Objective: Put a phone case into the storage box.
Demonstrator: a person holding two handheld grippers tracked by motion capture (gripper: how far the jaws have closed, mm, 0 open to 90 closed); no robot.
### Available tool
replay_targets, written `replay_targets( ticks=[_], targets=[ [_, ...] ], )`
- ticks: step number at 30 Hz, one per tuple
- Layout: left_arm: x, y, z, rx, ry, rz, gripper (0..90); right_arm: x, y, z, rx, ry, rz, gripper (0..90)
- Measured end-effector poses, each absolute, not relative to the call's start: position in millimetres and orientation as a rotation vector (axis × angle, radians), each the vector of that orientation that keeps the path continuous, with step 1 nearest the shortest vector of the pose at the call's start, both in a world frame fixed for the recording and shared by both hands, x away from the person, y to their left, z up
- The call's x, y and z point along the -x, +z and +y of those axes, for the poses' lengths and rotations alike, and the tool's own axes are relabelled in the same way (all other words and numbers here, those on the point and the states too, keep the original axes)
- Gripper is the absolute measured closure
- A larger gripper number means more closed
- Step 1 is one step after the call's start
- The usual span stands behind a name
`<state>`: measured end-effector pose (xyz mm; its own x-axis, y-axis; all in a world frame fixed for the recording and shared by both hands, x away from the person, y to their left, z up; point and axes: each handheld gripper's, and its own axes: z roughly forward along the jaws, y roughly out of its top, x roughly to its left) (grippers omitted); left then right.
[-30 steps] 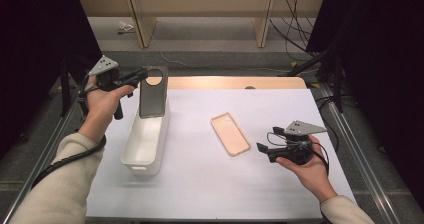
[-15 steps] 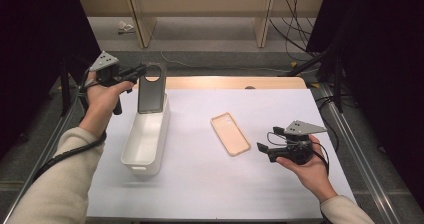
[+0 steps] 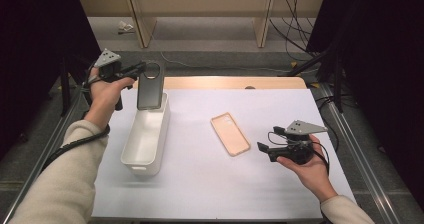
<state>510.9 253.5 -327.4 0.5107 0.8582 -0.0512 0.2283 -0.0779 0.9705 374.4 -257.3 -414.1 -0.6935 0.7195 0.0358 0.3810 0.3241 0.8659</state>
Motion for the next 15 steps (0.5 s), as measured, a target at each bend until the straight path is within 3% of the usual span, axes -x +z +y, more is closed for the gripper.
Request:
replay_targets(
  ticks=[15],
  targets=[
    [-521, -344, 255, -1.593, 0.673, 0.963, 81.3, -375, -414, -256, -0.981, 1.316, 2.241, 16.8]
  ],
)
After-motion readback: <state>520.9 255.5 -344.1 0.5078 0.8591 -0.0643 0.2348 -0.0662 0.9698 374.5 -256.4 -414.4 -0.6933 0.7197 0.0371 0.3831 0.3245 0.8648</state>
